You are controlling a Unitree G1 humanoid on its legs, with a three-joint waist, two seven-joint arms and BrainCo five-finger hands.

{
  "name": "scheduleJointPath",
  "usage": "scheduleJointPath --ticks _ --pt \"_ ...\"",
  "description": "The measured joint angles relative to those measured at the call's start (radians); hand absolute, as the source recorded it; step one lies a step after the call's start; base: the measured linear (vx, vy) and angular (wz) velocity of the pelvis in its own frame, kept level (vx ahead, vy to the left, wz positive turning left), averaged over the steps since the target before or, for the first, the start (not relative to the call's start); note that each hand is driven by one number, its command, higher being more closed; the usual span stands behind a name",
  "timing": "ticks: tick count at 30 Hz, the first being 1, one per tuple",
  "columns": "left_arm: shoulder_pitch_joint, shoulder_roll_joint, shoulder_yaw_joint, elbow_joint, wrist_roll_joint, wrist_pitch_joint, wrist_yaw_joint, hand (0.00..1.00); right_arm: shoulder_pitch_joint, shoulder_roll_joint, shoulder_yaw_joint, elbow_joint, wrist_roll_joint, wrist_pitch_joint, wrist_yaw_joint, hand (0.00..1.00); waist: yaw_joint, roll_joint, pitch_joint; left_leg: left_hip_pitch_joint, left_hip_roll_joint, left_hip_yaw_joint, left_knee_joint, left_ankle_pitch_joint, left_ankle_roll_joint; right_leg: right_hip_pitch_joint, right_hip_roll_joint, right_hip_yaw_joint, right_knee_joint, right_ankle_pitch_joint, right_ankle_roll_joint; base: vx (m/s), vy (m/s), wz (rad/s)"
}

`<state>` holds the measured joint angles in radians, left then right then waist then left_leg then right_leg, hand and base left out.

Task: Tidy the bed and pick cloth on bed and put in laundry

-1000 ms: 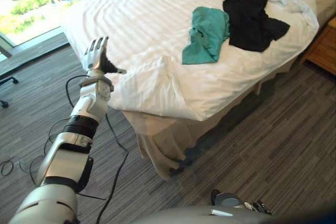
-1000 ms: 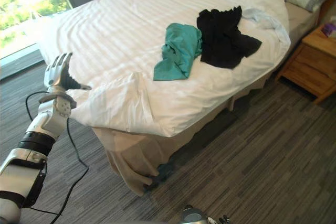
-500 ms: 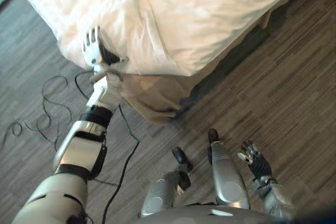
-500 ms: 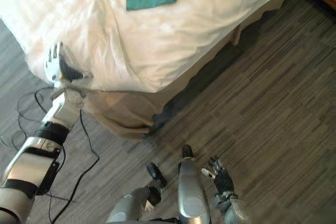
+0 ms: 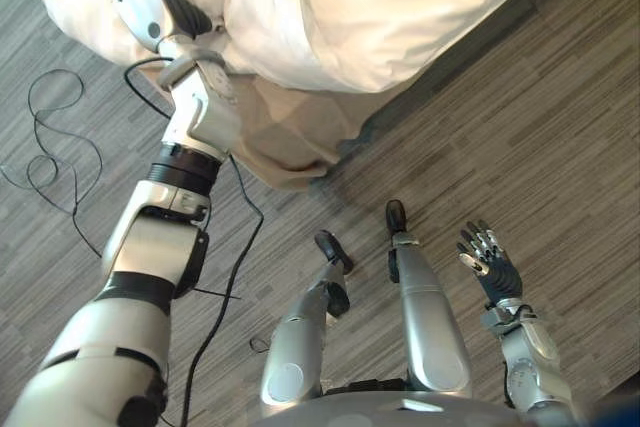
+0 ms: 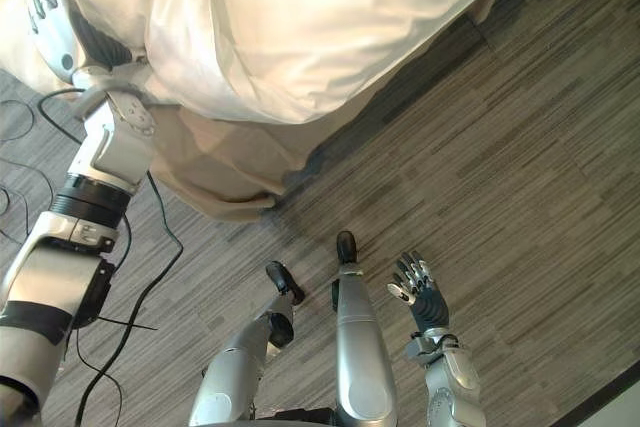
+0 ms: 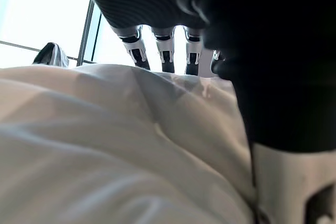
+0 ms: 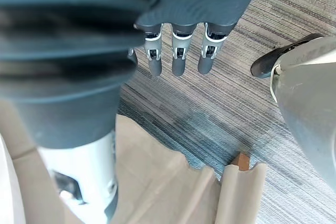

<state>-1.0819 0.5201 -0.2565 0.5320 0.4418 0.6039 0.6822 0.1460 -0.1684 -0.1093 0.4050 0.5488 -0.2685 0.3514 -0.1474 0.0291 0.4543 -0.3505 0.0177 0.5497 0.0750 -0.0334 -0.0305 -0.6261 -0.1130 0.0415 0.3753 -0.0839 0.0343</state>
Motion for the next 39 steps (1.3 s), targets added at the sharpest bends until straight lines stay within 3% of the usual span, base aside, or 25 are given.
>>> scheduleJointPath --ticks 3,8,12,16,24,26,30,35,36,39 --pt "-0.034 0.000 0.003 0.000 0.005 -0.002 -0.047 1.00 -0.012 -0.002 -0.001 -0.028 0.052 0.001 -0.006 0.00 0.003 0.000 0.011 -0.024 0.001 -0.008 -0.003 0.000 0.000 -0.017 0.000 -0.004 -0.016 0.015 0.000 0.01 -0.010 0.04" --pt "-0.043 0.019 0.002 -0.001 -0.012 -0.044 -0.152 1.00 -0.028 -0.002 -0.004 -0.092 0.077 0.034 -0.033 0.00 0.009 -0.002 0.021 -0.042 0.003 -0.008 0.000 0.000 0.001 -0.021 0.000 -0.007 -0.039 0.032 0.004 0.01 -0.003 0.00" --pt "-0.043 0.045 -0.011 -0.020 -0.121 -0.103 -0.182 1.00 -0.025 -0.002 -0.024 -0.116 0.075 0.067 -0.042 0.00 0.029 -0.001 0.021 -0.043 0.003 -0.008 0.006 0.003 0.006 -0.018 -0.002 -0.010 -0.040 0.033 0.005 0.08 -0.018 0.03" --pt "-0.032 0.045 -0.020 -0.017 -0.187 -0.173 -0.253 1.00 -0.009 -0.003 -0.038 -0.129 0.071 0.068 -0.040 0.00 0.029 0.002 0.024 -0.017 0.006 -0.010 0.014 0.004 0.006 0.020 -0.010 -0.029 -0.040 0.033 0.005 0.11 -0.011 0.10" --pt "0.031 0.048 -0.050 -0.018 -0.227 -0.264 -0.350 1.00 0.023 -0.009 -0.038 -0.100 0.017 0.083 -0.037 0.00 0.047 0.009 0.020 0.064 -0.004 -0.024 -0.004 0.005 0.003 0.110 -0.022 -0.054 -0.051 0.026 0.009 0.08 0.002 0.06" --pt "0.071 0.059 -0.051 -0.032 -0.235 -0.299 -0.376 1.00 0.023 -0.009 -0.038 -0.052 -0.001 0.085 -0.038 0.00 0.046 0.010 0.019 0.084 -0.014 -0.041 -0.018 0.020 -0.017 0.130 -0.032 -0.064 -0.052 0.025 0.010 0.04 -0.010 0.17" --pt "0.223 0.094 -0.046 -0.090 -0.275 -0.354 -0.407 1.00 0.024 -0.006 -0.045 0.077 -0.049 0.090 -0.044 0.00 0.041 0.035 -0.011 0.118 -0.022 -0.078 -0.048 0.037 -0.004 0.166 -0.037 -0.093 -0.053 0.019 0.010 0.04 -0.019 0.18" --pt "0.507 0.063 0.032 -0.200 -0.312 -0.441 -0.447 1.00 0.024 0.013 -0.100 0.276 -0.120 0.106 -0.068 0.00 0.025 0.069 -0.064 0.185 -0.025 -0.158 -0.076 0.050 0.009 0.260 -0.036 -0.141 -0.082 0.005 0.011 0.05 -0.040 0.21" --pt "0.551 0.037 0.059 -0.227 -0.312 -0.462 -0.460 0.00 0.024 0.014 -0.121 0.324 -0.136 0.110 -0.079 0.00 0.026 0.074 -0.080 0.201 -0.022 -0.180 -0.077 0.050 0.009 0.290 -0.032 -0.149 -0.101 0.005 0.011 0.08 -0.038 0.16" --pt "0.662 -0.032 0.105 -0.280 -0.312 -0.511 -0.500 0.00 0.044 0.015 -0.157 0.383 -0.167 0.109 -0.092 0.00 0.025 0.096 -0.139 0.254 -0.014 -0.235 -0.097 0.050 0.009 0.367 -0.017 -0.174 -0.154 0.006 0.011 0.09 -0.023 0.10"
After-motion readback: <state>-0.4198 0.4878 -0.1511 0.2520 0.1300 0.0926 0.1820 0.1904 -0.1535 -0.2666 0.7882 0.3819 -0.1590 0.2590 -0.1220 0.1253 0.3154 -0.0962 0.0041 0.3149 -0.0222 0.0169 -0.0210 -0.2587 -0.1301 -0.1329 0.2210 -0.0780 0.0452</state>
